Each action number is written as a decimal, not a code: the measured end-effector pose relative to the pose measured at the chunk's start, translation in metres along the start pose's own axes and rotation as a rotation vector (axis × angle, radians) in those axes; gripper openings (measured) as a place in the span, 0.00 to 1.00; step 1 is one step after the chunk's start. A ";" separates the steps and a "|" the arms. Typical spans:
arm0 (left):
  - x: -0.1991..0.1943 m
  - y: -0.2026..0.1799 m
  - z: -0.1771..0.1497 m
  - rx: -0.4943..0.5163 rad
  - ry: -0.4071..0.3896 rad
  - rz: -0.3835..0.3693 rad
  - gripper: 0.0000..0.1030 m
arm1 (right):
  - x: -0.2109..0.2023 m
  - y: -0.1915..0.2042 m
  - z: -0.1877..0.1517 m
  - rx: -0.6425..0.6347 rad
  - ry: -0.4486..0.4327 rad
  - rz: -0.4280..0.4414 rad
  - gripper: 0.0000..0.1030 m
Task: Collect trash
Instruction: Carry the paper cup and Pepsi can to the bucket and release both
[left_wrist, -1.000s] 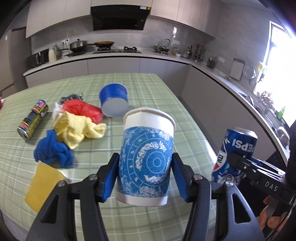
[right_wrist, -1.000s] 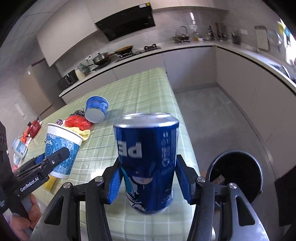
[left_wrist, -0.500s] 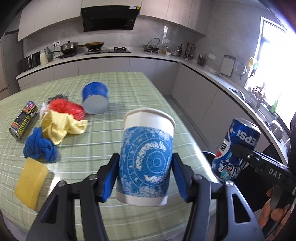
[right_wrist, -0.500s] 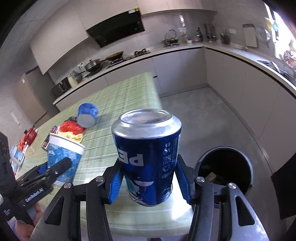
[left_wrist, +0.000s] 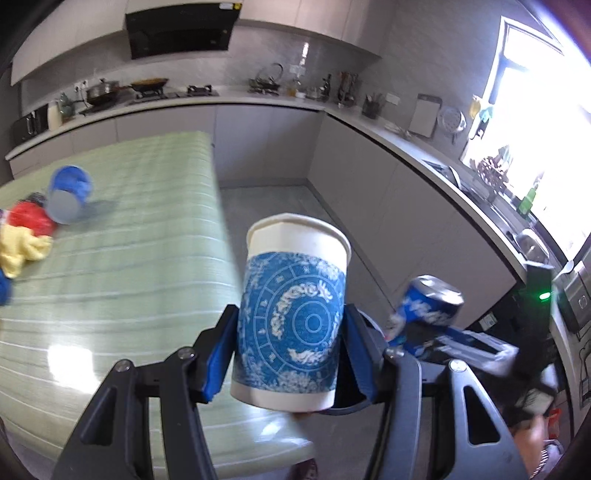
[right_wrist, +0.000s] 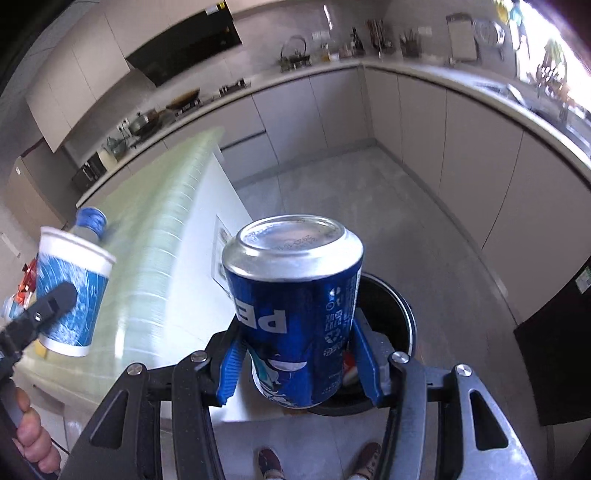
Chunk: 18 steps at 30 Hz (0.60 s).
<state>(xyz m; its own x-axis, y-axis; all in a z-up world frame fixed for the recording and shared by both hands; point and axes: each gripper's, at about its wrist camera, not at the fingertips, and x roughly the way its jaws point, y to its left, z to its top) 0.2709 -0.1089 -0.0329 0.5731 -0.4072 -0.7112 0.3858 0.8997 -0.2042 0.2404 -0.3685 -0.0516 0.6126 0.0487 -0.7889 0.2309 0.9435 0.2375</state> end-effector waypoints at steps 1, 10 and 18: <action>0.008 -0.010 -0.001 -0.001 0.008 0.000 0.56 | 0.007 -0.007 -0.001 -0.005 0.014 0.004 0.54; 0.083 -0.050 -0.020 -0.033 0.110 0.057 0.56 | 0.067 -0.058 0.001 -0.055 0.112 0.034 0.54; 0.135 -0.056 -0.032 -0.063 0.201 0.121 0.63 | 0.108 -0.072 0.012 -0.111 0.179 0.032 0.65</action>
<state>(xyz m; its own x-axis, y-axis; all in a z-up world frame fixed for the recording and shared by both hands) 0.3031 -0.2095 -0.1390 0.4550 -0.2620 -0.8511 0.2734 0.9507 -0.1466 0.2984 -0.4353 -0.1470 0.4719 0.1271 -0.8725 0.1226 0.9705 0.2077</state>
